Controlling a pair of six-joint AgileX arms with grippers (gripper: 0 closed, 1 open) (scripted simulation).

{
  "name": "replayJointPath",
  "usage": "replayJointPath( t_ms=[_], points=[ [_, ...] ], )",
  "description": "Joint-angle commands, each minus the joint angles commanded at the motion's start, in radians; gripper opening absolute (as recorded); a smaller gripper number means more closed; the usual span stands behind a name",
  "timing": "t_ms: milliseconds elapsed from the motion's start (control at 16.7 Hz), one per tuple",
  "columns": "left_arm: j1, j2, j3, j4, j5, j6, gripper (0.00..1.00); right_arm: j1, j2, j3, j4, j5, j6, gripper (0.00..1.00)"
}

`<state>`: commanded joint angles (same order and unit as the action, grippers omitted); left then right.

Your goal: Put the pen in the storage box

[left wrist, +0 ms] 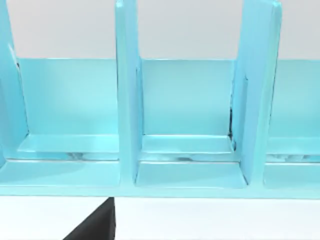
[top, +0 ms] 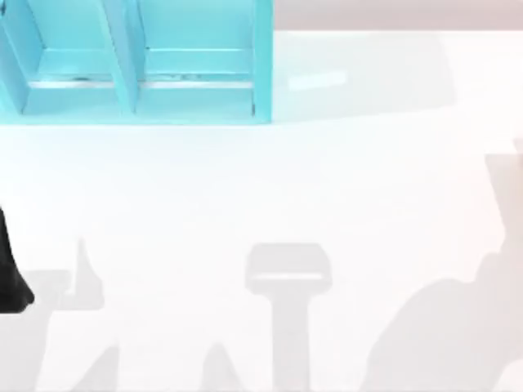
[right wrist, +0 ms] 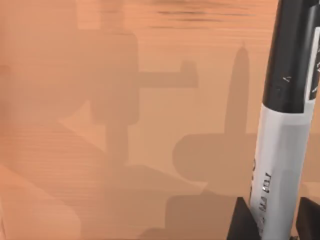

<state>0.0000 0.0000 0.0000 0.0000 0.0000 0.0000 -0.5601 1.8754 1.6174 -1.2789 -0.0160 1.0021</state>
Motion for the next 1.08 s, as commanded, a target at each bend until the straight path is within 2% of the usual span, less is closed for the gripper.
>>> replayJointPath(
  t_ms=[480, 840, 1080],
  points=[
    [0.000, 0.000, 0.000, 0.000, 0.000, 0.000, 1.00, 0.015, 0.004, -0.024, 0.018, 0.003, 0.012, 0.00],
    [0.000, 0.000, 0.000, 0.000, 0.000, 0.000, 1.00, 0.077, 0.008, -0.179, 0.138, 0.031, 0.056, 0.00],
    [0.000, 0.000, 0.000, 0.000, 0.000, 0.000, 1.00, 0.067, -0.007, -0.244, 0.232, 0.007, 0.074, 0.00]
  ],
)
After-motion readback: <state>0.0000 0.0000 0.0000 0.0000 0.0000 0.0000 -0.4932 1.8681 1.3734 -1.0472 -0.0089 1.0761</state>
